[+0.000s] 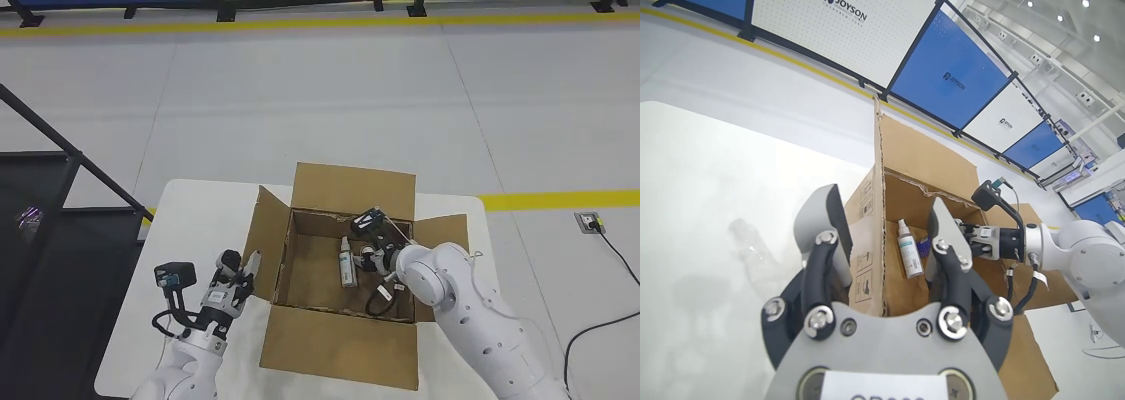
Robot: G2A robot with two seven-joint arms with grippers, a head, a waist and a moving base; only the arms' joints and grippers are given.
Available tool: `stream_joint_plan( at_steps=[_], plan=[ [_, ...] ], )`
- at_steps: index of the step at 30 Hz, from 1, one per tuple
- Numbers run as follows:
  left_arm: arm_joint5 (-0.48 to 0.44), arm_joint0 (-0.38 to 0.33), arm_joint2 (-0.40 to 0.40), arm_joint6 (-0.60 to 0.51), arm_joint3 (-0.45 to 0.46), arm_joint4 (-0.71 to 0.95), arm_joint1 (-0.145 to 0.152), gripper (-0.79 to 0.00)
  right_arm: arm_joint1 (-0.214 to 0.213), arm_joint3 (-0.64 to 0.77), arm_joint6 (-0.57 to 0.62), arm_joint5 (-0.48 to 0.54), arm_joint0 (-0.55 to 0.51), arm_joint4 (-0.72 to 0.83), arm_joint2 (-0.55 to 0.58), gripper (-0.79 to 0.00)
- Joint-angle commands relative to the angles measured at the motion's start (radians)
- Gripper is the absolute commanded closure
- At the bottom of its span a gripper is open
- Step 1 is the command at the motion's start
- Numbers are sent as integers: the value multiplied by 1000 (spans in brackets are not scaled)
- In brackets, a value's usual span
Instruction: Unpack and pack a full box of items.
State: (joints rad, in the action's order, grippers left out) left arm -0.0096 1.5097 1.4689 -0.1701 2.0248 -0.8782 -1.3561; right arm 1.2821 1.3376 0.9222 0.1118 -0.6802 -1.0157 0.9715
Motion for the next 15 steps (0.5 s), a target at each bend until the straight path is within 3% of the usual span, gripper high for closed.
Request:
stream_joint_plan(
  at_steps=[1,7,12,15],
  plan=[
    [4,1,-2,2,2,0,0,-188,1,-1,-1,2,0,-1,1,-468],
    [10,4,-2,2,4,4,1,-43,2,-4,-8,12,-3,11,8,-449],
    [30,13,3,10,10,8,2,-6,3,-3,-8,25,-8,28,13,-391],
    [40,20,9,18,14,9,2,0,3,-3,-4,30,-9,31,16,-403]
  ],
)
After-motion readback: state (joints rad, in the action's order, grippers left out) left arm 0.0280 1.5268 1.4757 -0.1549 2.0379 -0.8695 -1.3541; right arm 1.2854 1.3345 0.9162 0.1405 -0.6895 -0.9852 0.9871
